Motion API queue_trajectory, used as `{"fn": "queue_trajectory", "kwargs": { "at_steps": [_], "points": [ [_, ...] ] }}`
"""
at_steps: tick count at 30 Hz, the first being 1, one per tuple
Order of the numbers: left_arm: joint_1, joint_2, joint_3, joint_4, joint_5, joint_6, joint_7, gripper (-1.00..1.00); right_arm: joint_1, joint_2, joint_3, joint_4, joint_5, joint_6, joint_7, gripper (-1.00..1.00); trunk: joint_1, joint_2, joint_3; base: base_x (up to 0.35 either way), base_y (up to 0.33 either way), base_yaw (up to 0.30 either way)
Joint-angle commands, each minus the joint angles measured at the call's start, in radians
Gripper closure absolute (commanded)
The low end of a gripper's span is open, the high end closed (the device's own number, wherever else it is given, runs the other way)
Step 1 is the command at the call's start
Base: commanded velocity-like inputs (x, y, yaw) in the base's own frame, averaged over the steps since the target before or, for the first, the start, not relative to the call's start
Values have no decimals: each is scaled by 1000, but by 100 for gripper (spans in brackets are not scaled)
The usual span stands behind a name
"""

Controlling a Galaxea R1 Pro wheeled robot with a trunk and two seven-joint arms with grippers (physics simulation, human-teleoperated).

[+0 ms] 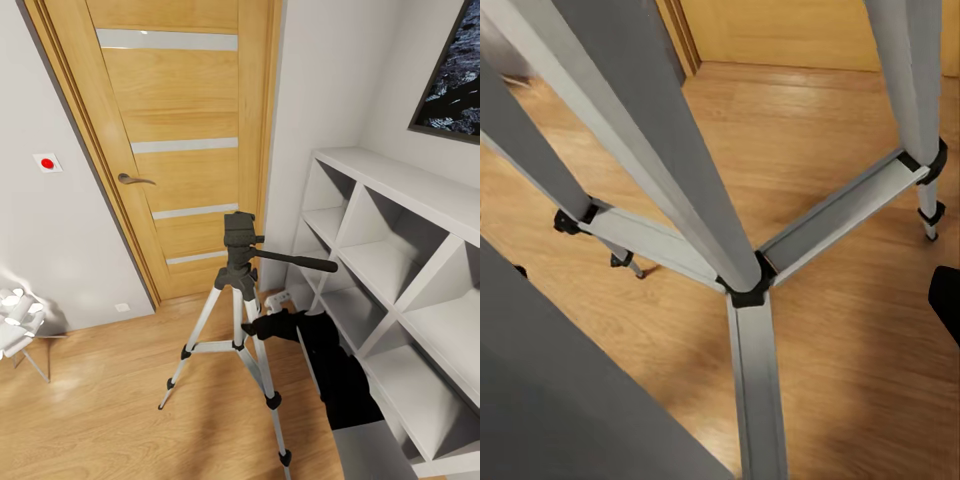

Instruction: Attach the digital camera to the camera tripod in the bedroom.

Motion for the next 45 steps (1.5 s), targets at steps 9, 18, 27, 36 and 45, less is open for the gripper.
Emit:
{"fn": "queue_trajectory", "kwargs": {
  "at_steps": [9,18,27,36,45],
  "points": [
    [0,0,0,0,0,-2,1,100,-1,0,-2,13,14,1,8,-100,0,-2,-2,0,0,0],
    [0,0,0,0,0,-2,1,100,-1,0,-1,10,14,5,11,-100,0,-2,-2,0,0,0],
    [0,0,0,0,0,-2,1,100,-1,0,-1,12,13,13,13,100,0,-2,-2,0,0,0],
    [0,2,2,-1,4,-2,4,100,-1,0,0,36,13,2,10,100,0,-2,-2,0,0,0],
    [0,2,-5,-4,-8,-2,6,100,-1,0,-1,40,24,3,7,100,0,-2,-2,0,0,0]
  ]
}}
